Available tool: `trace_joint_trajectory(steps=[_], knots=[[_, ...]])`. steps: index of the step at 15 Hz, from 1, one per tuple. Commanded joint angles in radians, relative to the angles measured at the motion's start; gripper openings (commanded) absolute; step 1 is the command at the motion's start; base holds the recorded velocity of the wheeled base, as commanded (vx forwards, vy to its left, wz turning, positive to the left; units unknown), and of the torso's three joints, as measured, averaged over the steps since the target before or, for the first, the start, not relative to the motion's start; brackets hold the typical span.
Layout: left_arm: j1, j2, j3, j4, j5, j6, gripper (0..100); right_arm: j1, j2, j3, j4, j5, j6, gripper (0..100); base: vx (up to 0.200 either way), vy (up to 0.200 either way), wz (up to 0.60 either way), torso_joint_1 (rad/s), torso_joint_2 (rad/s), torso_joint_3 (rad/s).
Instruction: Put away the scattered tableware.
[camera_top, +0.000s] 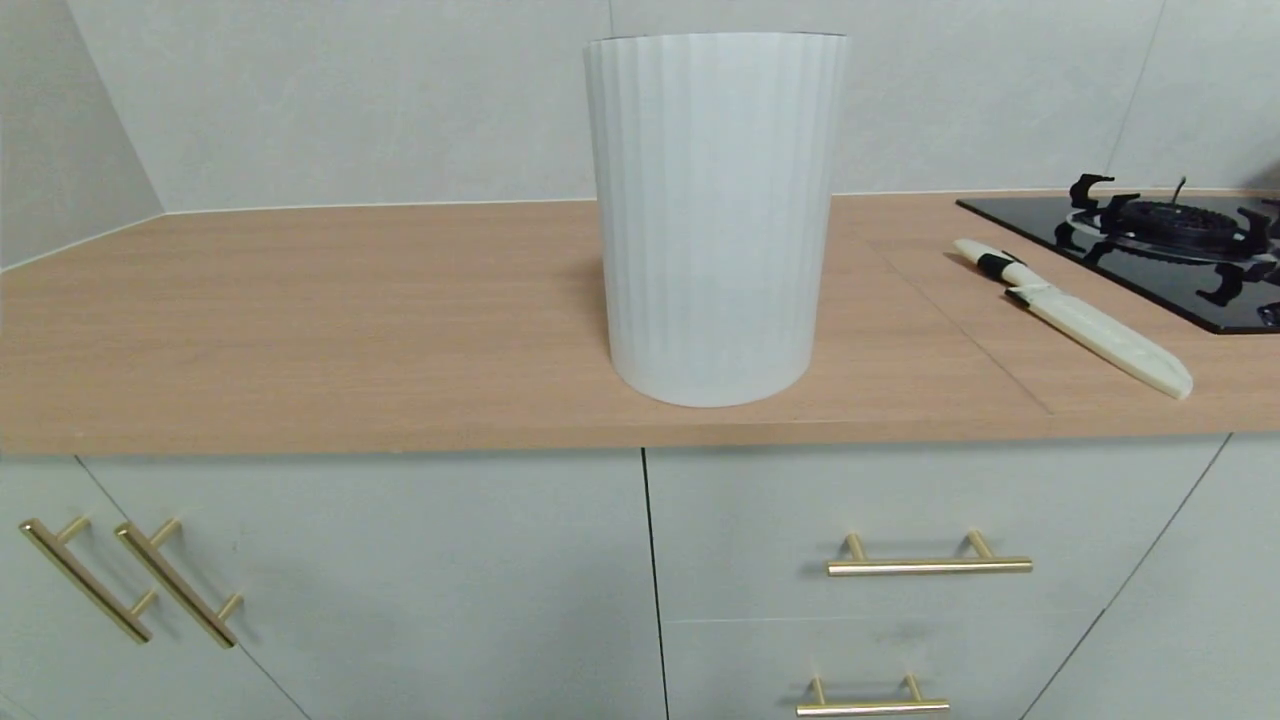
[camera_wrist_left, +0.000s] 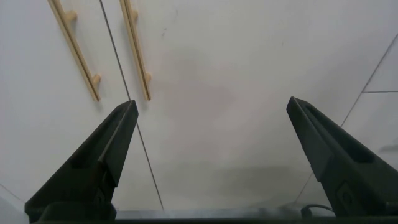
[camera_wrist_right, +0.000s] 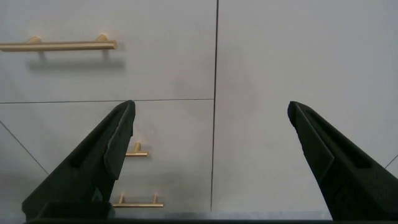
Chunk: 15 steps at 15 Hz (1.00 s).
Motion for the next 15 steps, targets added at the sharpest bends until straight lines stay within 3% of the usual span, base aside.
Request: trace_joint_trajectory(steps=[1,15], knots=[[0.001,0.000,0.000,-0.001,0.000,0.000,100,0.000,0.002,0.000,0.000,0.000,0.000,100,0.000,0.000,0.00,0.119,-0.31,-0.325],[0.001,0.002,0.000,-0.001,0.000,0.000,100,0.000,0.002,0.000,0.000,0.000,0.000,100,0.000,0.000,0.00,0.166,-0.49,-0.298]])
